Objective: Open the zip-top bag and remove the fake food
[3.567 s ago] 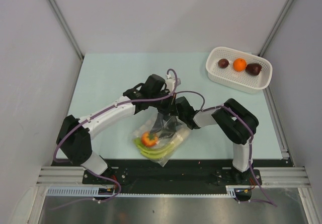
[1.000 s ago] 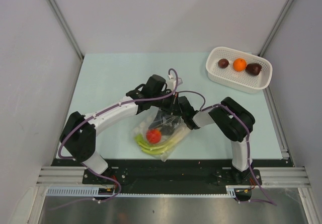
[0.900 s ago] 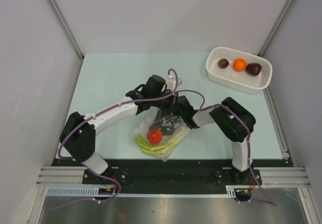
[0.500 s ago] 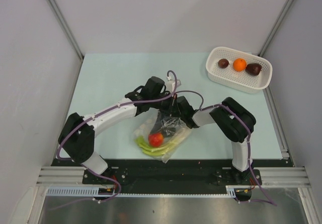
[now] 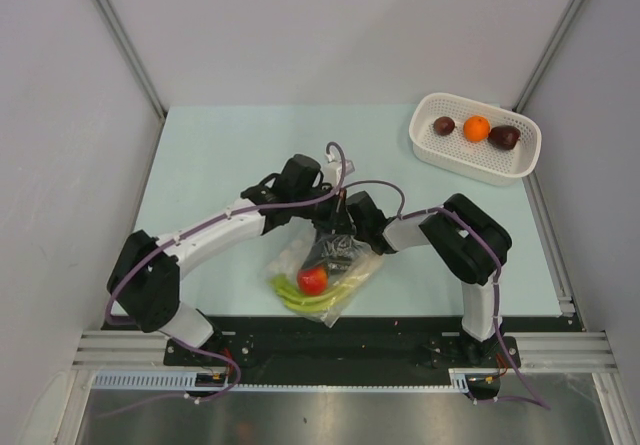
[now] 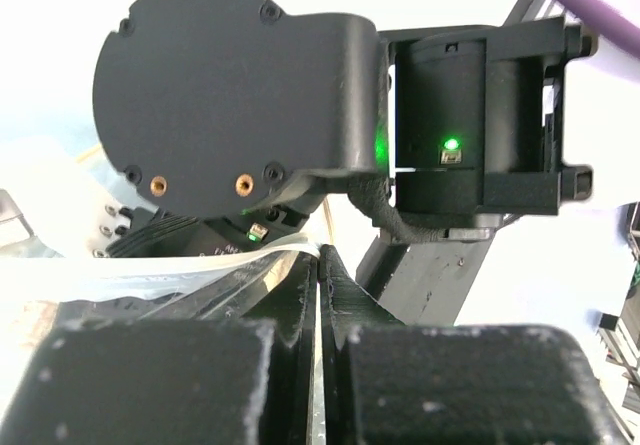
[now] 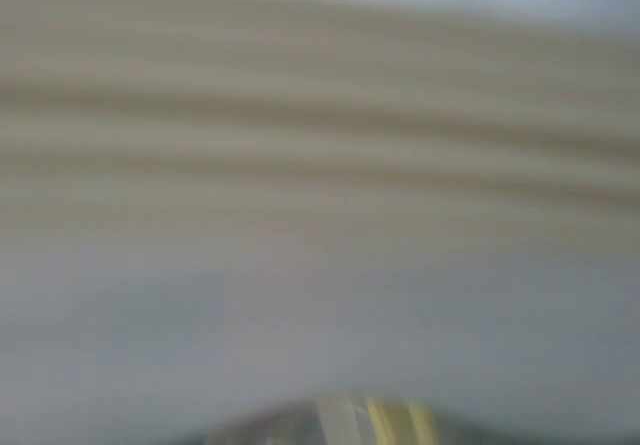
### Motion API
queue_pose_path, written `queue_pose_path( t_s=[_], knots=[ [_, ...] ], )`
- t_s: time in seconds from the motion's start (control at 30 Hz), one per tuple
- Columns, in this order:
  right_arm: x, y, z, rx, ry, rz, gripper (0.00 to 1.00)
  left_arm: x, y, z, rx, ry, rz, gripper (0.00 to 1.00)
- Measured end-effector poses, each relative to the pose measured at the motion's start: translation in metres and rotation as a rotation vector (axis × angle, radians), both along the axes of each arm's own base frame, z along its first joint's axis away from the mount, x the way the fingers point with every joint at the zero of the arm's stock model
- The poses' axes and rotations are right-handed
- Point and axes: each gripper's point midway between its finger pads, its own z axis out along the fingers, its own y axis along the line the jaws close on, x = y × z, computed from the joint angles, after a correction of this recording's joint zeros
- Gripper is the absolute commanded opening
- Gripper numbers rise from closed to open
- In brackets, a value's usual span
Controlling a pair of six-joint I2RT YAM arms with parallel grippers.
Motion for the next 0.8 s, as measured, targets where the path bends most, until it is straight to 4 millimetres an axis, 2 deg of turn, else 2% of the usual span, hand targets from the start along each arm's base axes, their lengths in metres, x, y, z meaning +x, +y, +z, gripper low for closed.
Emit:
queue_pose_path(
  t_s=[0.07, 0.17, 0.37, 0.53, 0.8],
  knots=[
    [0.002, -0.001, 0.000, 0.000, 0.000, -0.006, 0.14, -0.001, 0.002, -0.001, 0.002, 0.000, 0.002, 0.00],
    [0.006, -0.002, 0.001, -0.005, 0.002, -0.022, 0.10, -0.004, 0.008, -0.004, 0.009, -0.005, 0.005, 0.00],
    [0.035, -0.012, 0.015, -0.003, -0.011, -0.130, 0.04, -0.014, 0.023, -0.008, 0.024, -0.023, 0.011, 0.00],
    [0.073, -0.031, 0.034, 0.011, -0.050, -0.255, 0.04, -0.024, 0.033, -0.013, 0.033, -0.028, 0.010, 0.00],
    [0.109, -0.071, 0.048, -0.012, -0.074, -0.381, 0.03, -0.021, 0.048, -0.015, 0.053, -0.056, 0.051, 0.00]
  ],
)
